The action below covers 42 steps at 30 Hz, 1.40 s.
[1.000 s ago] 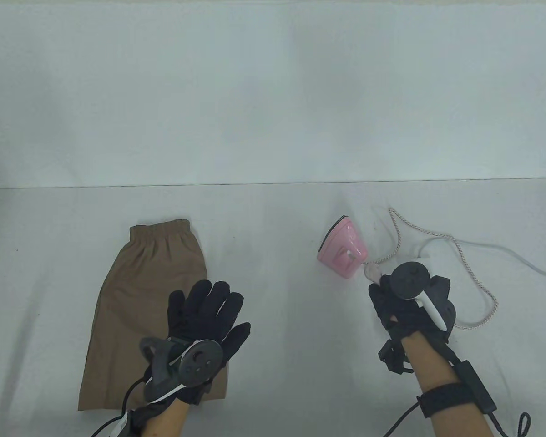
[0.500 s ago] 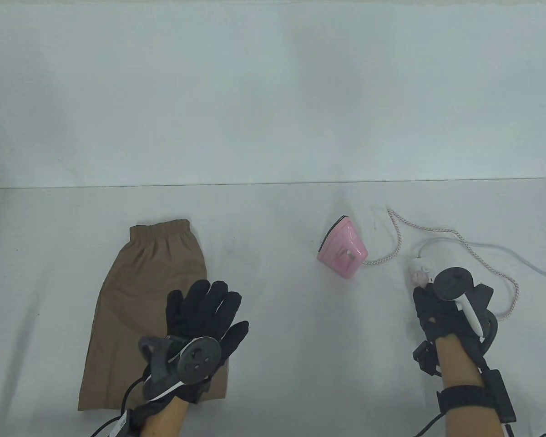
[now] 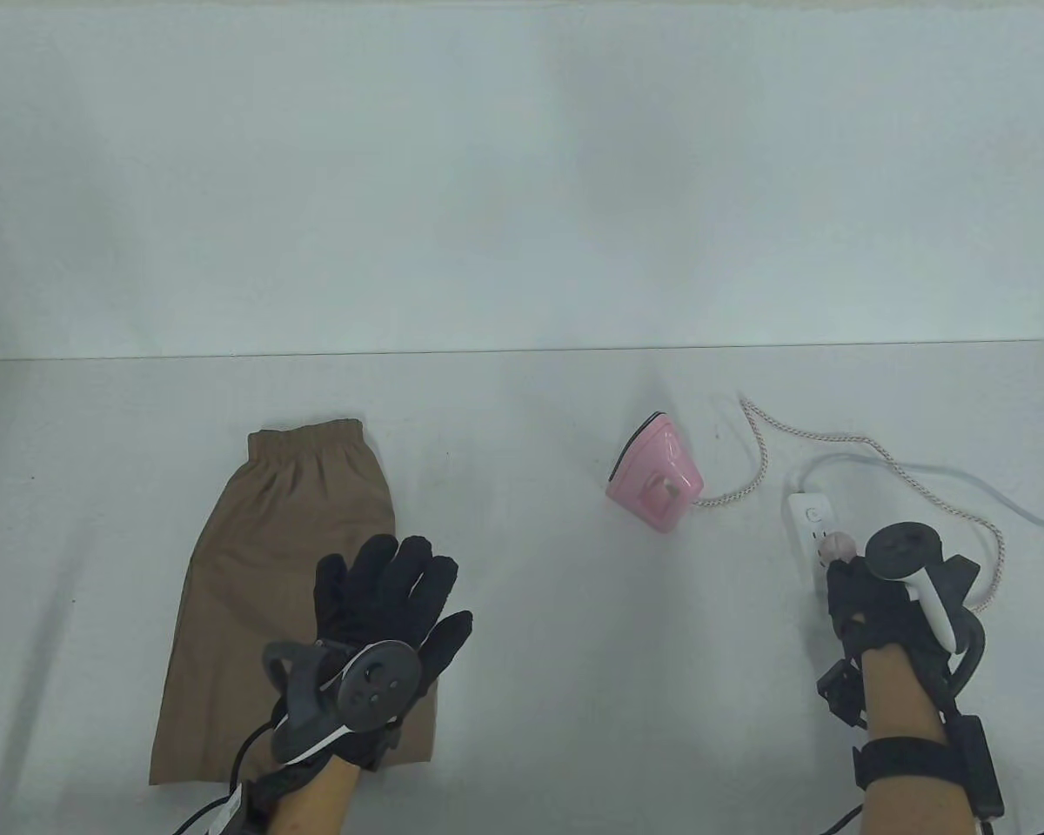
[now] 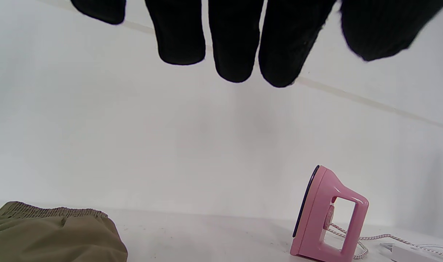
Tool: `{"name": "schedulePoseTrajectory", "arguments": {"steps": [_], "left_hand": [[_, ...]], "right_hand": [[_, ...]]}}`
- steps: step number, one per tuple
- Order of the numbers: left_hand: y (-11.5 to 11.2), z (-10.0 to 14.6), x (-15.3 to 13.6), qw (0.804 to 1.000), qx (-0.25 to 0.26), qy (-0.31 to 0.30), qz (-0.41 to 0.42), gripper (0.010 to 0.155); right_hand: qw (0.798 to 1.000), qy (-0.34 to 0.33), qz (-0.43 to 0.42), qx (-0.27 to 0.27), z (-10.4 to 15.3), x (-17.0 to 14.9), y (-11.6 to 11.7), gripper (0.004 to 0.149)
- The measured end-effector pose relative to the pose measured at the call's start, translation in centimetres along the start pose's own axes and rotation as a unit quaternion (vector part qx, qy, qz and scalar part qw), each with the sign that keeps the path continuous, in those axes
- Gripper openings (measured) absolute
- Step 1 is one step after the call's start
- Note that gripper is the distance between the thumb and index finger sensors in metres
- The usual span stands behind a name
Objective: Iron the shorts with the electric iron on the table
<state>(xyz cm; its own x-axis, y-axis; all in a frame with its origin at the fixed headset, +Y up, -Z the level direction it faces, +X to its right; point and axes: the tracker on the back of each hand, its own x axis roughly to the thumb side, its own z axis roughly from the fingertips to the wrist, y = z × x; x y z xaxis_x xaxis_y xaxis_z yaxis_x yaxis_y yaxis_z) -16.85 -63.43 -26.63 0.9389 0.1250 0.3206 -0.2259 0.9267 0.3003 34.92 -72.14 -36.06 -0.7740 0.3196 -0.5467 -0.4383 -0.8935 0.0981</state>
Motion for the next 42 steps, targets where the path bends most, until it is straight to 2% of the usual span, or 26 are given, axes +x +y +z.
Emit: {"name": "schedulePoseTrajectory", "arguments": {"steps": [11,18,26,29,33,37,42], "left_hand": [[0.0,0.0,-0.1,1.000,0.004,0.001,0.003,0.062],[0.0,0.1,-0.1,1.000,0.006,0.004,0.004,0.062],[0.0,0.1,-0.1,1.000,0.001,0.004,0.004,0.062],[0.0,0.1,-0.1,1.000,0.002,0.004,0.004,0.062],[0.0,0.1,-0.2,1.000,0.002,0.006,0.004,0.062],[0.0,0.0,-0.3,1.000,0.002,0.009,0.004,0.062],[0.0,0.0,-0.3,1.000,0.002,0.008,0.005,0.062]], "right_hand": [[1.000,-0.003,0.018,0.018,0.2,-0.1,0.2,0.058],[0.999,0.000,0.044,0.002,0.0,0.8,0.1,0.058],[0.999,0.015,0.032,0.019,-0.4,0.5,0.1,0.058],[0.998,0.021,0.053,0.033,-0.7,0.7,-0.3,0.058],[0.993,0.018,0.111,0.018,-0.7,2.1,-0.6,0.058],[0.988,0.029,0.148,0.026,-1.1,3.0,-0.5,0.058],[0.989,0.036,0.136,0.040,-1.3,2.6,-0.3,0.058]]}}
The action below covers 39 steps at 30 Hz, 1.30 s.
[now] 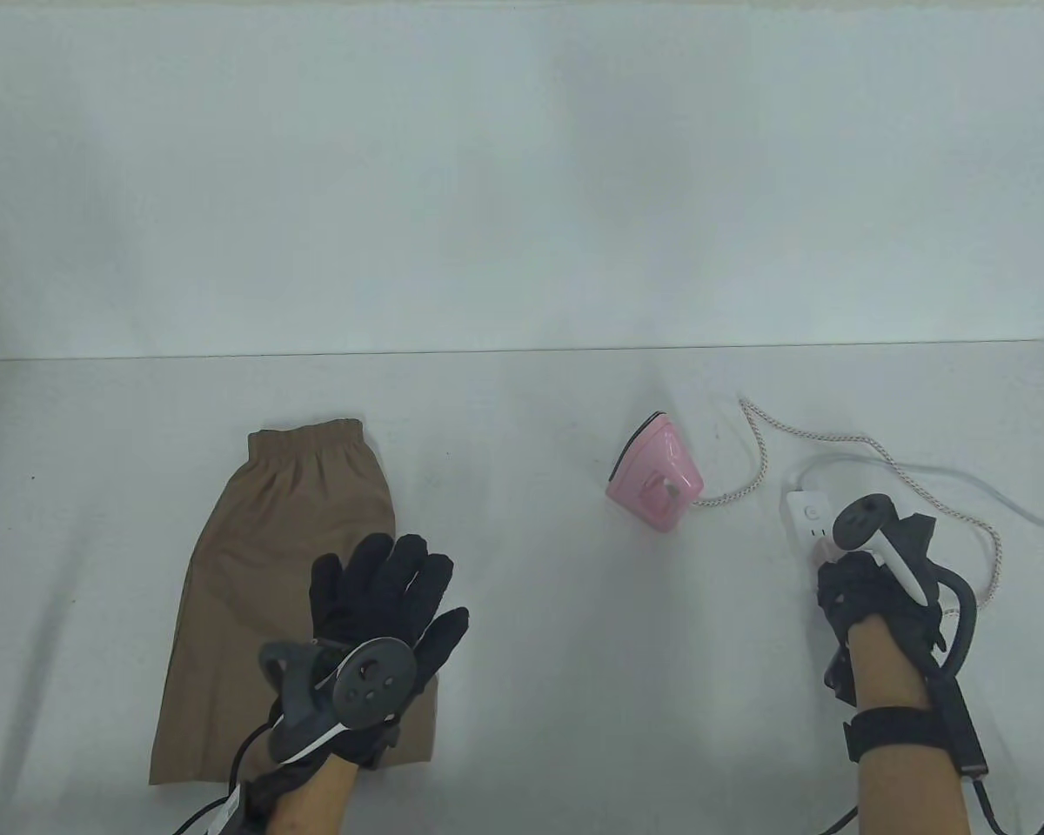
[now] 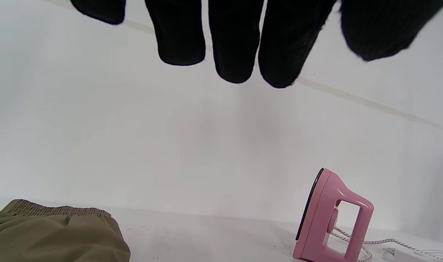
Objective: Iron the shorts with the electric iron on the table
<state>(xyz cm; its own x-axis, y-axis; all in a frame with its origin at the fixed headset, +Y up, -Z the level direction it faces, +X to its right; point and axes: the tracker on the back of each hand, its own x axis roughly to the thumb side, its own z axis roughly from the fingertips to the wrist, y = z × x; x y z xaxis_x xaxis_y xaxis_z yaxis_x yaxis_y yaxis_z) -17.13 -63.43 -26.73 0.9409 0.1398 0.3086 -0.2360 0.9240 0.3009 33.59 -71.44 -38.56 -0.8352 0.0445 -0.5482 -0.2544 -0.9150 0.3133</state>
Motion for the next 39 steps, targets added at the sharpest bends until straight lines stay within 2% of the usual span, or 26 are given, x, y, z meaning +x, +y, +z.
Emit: {"name": "schedulePoseTrajectory", "arguments": {"steps": [5,7,10,13,17,23,30,33,36,39], "left_hand": [[0.0,0.0,0.0,1.000,-0.001,-0.002,0.002,0.062],[0.1,0.0,0.0,1.000,0.001,-0.001,0.004,0.062],[0.1,0.0,0.0,1.000,0.000,-0.002,0.006,0.062],[0.0,-0.1,0.1,1.000,-0.002,-0.005,0.007,0.062],[0.0,0.0,0.2,1.000,-0.003,-0.008,0.005,0.062],[0.0,0.0,0.2,1.000,0.000,-0.009,0.009,0.062],[-0.2,-0.1,0.4,1.000,-0.007,-0.013,0.012,0.062],[-0.4,-0.1,0.6,1.000,-0.013,-0.017,0.008,0.062],[-0.4,-0.1,1.0,1.000,-0.012,-0.026,0.004,0.062],[-0.5,0.1,1.3,0.999,-0.013,-0.030,0.000,0.062]], "right_hand": [[0.999,-0.007,-0.040,0.005,0.0,-0.9,-0.1,0.059],[0.998,-0.007,-0.054,0.015,0.1,-1.3,-0.7,0.068],[0.999,-0.008,-0.051,-0.006,0.6,-1.3,-1.9,0.074],[0.998,-0.024,-0.019,-0.052,1.0,-0.4,-3.6,0.070],[0.992,-0.076,0.021,-0.097,0.7,1.6,-4.5,0.063],[0.989,-0.115,0.061,-0.076,-1.3,3.9,-2.9,0.059],[0.986,-0.107,0.122,-0.036,-2.9,5.0,-0.5,0.055],[0.988,-0.113,0.098,-0.034,-3.1,4.9,-0.3,0.055],[0.983,-0.129,0.121,-0.043,-3.3,5.0,-0.4,0.056],[0.987,-0.129,0.083,-0.041,-3.6,5.0,-0.6,0.055]]}}
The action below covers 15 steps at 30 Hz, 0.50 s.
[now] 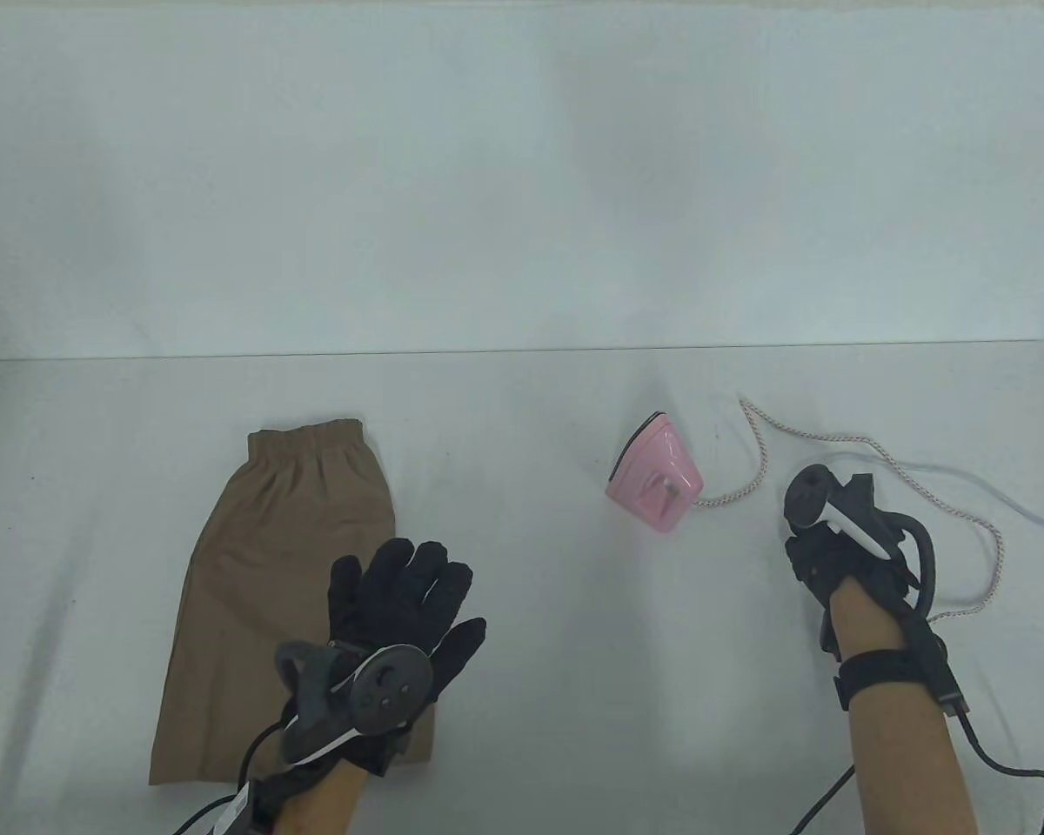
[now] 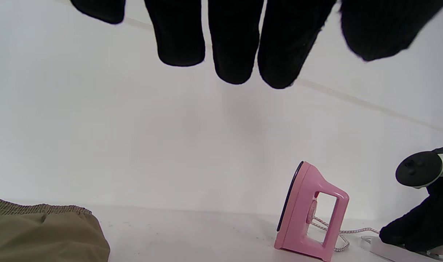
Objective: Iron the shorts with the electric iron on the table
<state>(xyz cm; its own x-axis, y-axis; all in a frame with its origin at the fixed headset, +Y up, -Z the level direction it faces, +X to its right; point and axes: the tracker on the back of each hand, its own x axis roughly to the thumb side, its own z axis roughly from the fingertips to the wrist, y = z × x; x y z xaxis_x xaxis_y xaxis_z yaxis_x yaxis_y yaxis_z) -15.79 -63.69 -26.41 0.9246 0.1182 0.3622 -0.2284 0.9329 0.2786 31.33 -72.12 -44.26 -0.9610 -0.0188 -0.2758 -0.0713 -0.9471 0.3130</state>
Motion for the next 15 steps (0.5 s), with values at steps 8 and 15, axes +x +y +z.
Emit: {"name": "schedulePoseTrajectory", "arguments": {"steps": [8,15], "left_hand": [[0.09,0.06,-0.09,1.000,-0.001,0.004,-0.001,0.062],[0.03,0.06,-0.18,1.000,0.000,0.006,0.002,0.062]], "right_hand": [[1.000,0.018,-0.001,0.010,-0.47,0.65,-0.59,0.055],[0.999,0.029,-0.006,0.023,-0.79,0.96,-0.92,0.057]]}}
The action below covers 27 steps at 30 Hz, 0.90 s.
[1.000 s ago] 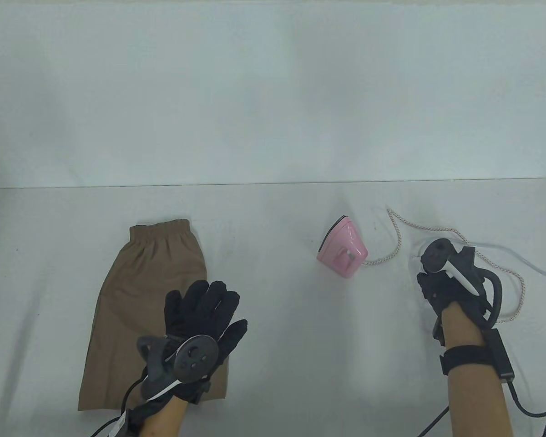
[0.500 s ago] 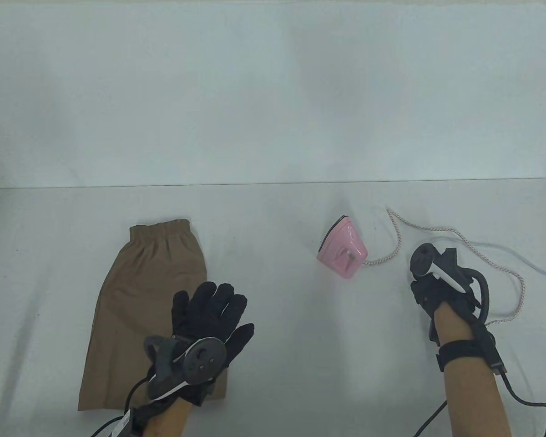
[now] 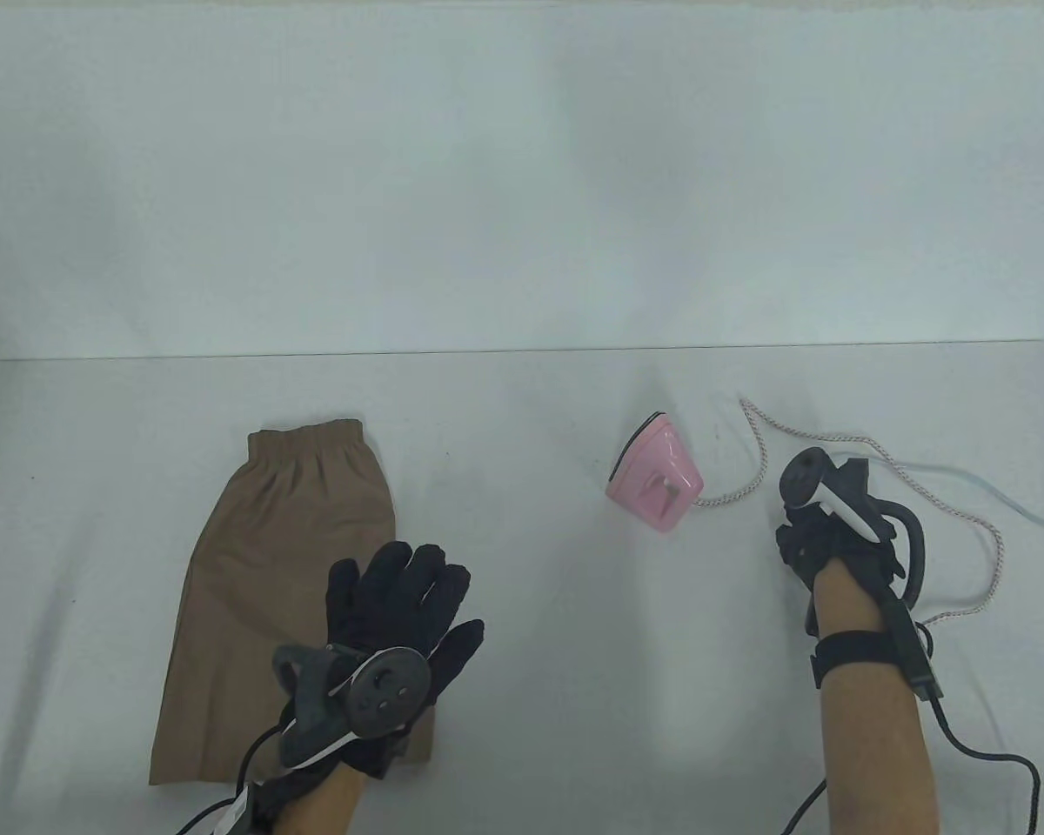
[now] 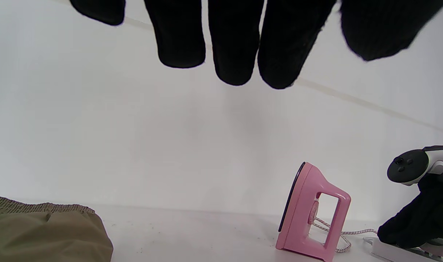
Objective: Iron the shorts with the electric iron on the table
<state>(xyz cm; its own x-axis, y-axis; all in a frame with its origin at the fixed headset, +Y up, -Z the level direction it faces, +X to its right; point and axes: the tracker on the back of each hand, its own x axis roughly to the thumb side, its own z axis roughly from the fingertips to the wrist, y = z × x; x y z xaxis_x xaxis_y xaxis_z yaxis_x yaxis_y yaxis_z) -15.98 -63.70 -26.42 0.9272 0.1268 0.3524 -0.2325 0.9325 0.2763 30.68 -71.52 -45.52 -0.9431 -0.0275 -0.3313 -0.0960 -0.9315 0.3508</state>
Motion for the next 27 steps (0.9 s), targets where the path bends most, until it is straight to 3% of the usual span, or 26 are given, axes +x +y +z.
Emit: {"name": "schedulePoseTrajectory", "arguments": {"steps": [14,19,27], "left_hand": [[-1.1,-0.6,-0.4,0.999,-0.028,0.006,-0.020,0.062],[-0.6,-0.5,-0.6,1.000,-0.016,0.007,-0.008,0.062],[-0.9,-0.7,-1.3,0.999,-0.023,0.022,-0.006,0.062]], "right_hand": [[0.998,0.004,-0.043,0.042,-0.3,-0.7,-0.6,0.060],[0.997,-0.028,-0.070,0.004,0.9,-0.2,-1.7,0.063],[0.986,-0.088,-0.109,-0.088,6.6,2.5,-5.9,0.068]]}}
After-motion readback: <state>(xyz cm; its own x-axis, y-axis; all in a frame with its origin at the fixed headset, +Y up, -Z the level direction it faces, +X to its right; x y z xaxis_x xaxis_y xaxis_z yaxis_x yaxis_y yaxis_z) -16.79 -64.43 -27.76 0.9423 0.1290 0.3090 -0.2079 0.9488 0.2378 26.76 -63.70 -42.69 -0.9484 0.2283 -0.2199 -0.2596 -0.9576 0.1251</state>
